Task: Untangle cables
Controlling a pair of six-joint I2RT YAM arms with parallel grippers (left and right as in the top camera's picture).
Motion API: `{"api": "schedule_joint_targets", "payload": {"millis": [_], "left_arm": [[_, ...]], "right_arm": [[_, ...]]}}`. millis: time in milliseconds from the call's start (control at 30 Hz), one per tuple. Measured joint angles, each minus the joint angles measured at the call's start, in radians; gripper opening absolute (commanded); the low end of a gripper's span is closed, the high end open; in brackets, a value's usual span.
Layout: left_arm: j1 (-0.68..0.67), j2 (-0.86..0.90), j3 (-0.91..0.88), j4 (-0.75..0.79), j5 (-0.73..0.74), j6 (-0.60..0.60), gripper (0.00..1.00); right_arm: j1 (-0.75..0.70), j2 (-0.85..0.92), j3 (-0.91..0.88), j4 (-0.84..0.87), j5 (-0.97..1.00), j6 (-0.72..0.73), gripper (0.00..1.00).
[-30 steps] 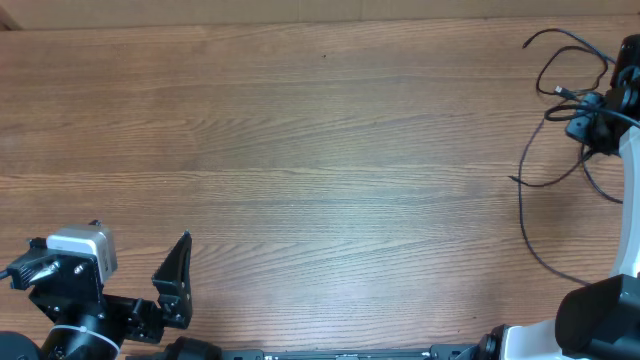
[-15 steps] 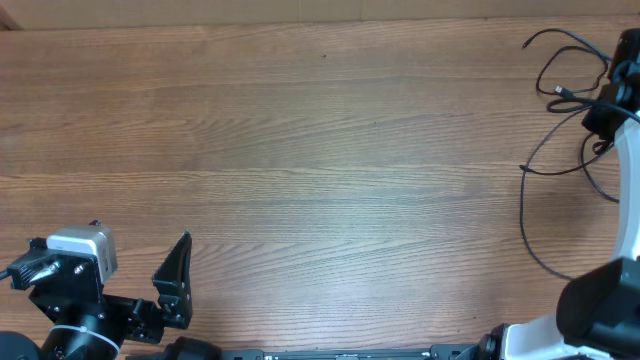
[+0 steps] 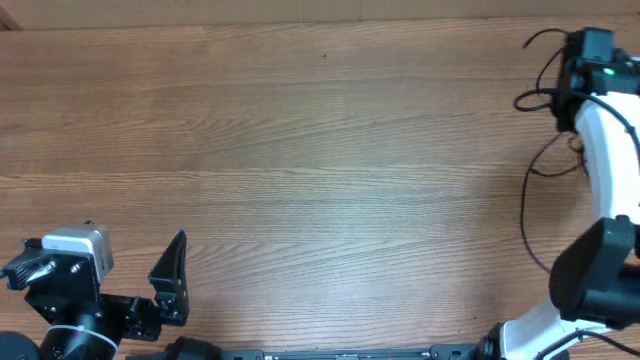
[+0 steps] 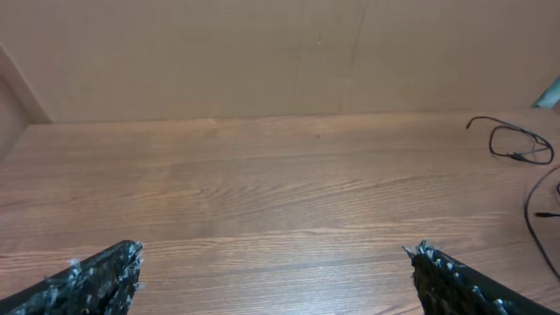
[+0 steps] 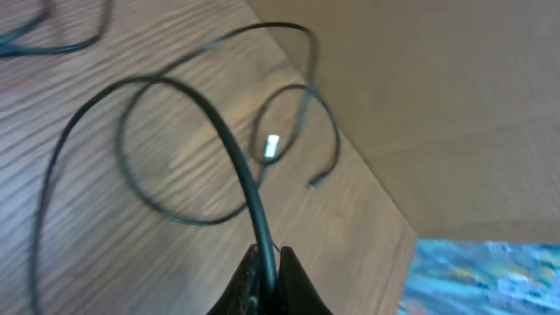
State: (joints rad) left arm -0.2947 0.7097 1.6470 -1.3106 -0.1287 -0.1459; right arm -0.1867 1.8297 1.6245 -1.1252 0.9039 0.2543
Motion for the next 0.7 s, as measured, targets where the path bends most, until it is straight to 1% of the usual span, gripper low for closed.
{"api": "schedule_joint_targets", "payload": {"millis": [33, 100, 267, 300, 333, 367, 400, 500, 700], "left_arm": [[0.000, 0.000, 0.000, 0.000, -0.003, 0.000, 1.00], [0.000, 0.000, 0.000, 0.000, -0.003, 0.000, 0.99], [0.000, 0.000, 0.000, -0.006, -0.006, 0.000, 1.00], [0.000, 0.000, 0.000, -0.006, -0.006, 0.000, 1.00], [0.000, 0.000, 0.000, -0.006, -0.006, 0.000, 1.00], [0.000, 0.000, 0.000, -0.006, -0.006, 0.000, 1.00], [0.000, 0.000, 0.000, -0.006, -0.006, 0.000, 1.00], [0.000, 0.000, 0.000, -0.006, -0.007, 0.000, 1.00], [0.000, 0.000, 0.000, -0.005, -0.007, 0.000, 0.99]], "right_arm": [[0.010, 0.009, 0.000, 0.000, -0.007, 0.001, 0.13], [0.037, 0.063, 0.000, 0.001, -0.036, 0.010, 0.13], [0.051, 0.200, 0.000, -0.002, -0.121, 0.035, 0.14], [0.051, 0.208, 0.000, -0.002, -0.130, 0.037, 0.21], [0.052, 0.228, 0.000, -0.002, -0.150, 0.041, 0.32], [0.051, 0.243, 0.000, -0.002, -0.166, 0.042, 0.78], [0.052, 0.261, 0.000, -0.002, -0.189, 0.053, 1.00], [0.054, 0.301, 0.000, -0.006, -0.238, 0.058, 1.00], [0.097, 0.307, 0.000, -0.047, -0.259, 0.060, 1.00]]}}
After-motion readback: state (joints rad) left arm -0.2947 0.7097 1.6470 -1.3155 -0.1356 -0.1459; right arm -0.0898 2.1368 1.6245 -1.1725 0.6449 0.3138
